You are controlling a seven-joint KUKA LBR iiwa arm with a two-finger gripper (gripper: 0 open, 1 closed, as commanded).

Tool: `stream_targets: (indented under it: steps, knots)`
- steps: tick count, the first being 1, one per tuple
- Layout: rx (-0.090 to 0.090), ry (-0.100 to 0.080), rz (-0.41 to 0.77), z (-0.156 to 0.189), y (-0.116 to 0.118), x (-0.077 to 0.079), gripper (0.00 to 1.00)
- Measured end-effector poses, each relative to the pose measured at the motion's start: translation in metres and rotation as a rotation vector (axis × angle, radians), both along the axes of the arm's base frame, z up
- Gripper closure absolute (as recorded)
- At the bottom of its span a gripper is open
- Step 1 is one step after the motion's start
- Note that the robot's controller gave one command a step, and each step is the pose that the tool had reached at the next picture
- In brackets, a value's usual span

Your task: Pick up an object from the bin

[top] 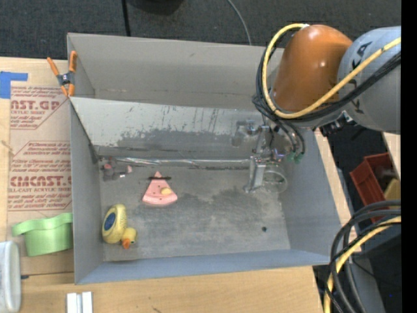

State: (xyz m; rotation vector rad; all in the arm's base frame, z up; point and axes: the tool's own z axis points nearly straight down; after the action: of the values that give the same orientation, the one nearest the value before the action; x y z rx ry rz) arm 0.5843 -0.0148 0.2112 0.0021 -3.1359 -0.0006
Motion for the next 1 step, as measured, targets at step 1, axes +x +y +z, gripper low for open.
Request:
stream_targets:
  steps: [1]
  knots:
    - [0.000, -0.008, 0.000, 0.0049, 0.0000, 0.0015, 0.00]
